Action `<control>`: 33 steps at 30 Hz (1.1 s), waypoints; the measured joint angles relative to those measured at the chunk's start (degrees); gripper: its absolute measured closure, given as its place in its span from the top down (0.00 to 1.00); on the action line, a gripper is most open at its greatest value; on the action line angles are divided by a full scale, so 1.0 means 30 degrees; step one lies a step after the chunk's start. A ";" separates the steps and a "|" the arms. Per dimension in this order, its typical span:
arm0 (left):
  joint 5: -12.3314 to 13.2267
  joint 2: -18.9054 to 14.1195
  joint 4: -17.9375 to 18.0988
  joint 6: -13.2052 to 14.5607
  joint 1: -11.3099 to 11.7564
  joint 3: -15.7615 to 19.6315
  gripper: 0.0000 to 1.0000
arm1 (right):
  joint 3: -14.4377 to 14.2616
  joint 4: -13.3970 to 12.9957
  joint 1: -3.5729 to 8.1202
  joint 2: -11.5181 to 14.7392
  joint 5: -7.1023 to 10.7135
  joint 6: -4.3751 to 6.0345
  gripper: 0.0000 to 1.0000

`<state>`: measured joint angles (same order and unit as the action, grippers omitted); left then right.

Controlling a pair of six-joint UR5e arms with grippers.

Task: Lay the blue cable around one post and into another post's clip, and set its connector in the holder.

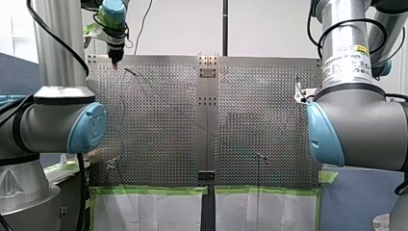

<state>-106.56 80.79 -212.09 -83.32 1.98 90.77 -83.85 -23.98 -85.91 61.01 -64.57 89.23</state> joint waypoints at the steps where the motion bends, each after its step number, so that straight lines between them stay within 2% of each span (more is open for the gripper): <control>1: 0.0000 0.0001 0.0000 0.0000 0.0002 0.0000 0.99 | -0.0001 0.0000 -0.0001 0.0000 -0.0001 0.0000 1.00; 9: 0.0028 0.0003 0.0122 -0.0027 -0.0013 -0.0001 0.99 | -0.0001 0.0001 -0.0001 -0.0001 0.0000 -0.0001 1.00; 17: 0.1111 -0.0386 0.1323 -0.0400 -0.0441 0.0748 0.99 | -0.0001 0.0001 -0.0001 0.0000 -0.0001 0.0000 1.00; 24: 0.2459 -0.0976 0.2666 -0.1630 -0.1179 0.2077 0.99 | 0.0000 0.0002 0.0000 0.0000 -0.0001 0.0000 1.00; 33: 0.4274 0.0354 0.4481 -0.3441 -0.2023 0.3894 0.99 | 0.0000 0.0001 -0.0001 0.0000 -0.0001 -0.0001 1.00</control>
<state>-93.73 81.85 -198.65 -93.64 -4.09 102.45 -83.85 -23.97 -85.91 61.01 -64.57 89.22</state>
